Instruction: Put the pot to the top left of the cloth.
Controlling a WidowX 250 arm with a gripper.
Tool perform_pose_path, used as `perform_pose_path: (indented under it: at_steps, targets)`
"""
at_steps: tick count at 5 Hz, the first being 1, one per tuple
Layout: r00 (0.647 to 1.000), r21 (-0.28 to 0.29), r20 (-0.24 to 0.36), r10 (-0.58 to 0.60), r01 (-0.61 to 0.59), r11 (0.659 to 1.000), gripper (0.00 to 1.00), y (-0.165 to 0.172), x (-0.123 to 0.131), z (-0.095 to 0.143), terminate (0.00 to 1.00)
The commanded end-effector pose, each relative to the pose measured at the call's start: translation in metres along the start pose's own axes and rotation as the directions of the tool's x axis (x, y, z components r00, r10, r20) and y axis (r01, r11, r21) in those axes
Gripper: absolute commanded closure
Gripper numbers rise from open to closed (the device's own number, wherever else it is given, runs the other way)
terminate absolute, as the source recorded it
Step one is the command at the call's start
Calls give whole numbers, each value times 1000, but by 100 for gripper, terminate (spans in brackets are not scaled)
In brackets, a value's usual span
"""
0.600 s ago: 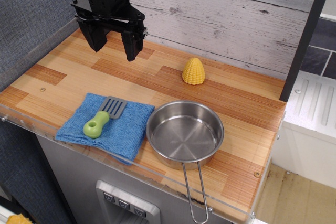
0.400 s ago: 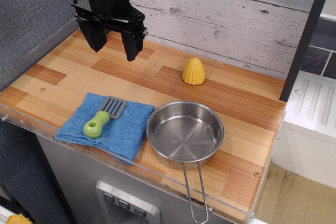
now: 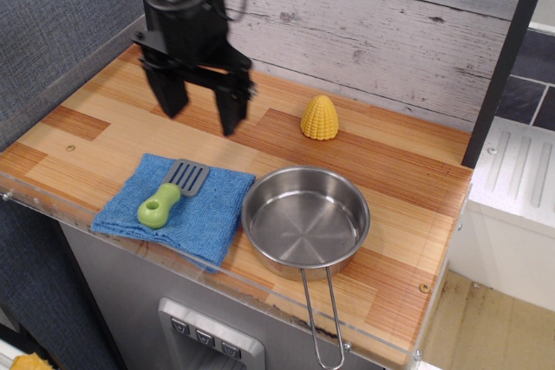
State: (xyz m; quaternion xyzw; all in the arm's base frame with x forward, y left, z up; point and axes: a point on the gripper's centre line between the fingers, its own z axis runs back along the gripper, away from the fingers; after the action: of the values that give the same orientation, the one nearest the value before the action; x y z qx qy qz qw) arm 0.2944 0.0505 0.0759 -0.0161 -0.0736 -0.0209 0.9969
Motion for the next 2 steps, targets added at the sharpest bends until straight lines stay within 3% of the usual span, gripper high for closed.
perform_pose_path:
  at_steps: [1, 2]
  targets:
    - [991, 1, 41, -129, 129, 992, 0, -41, -2, 9, 0]
    - [985, -26, 14, -173, 174, 984, 0, -52, -4, 0, 0]
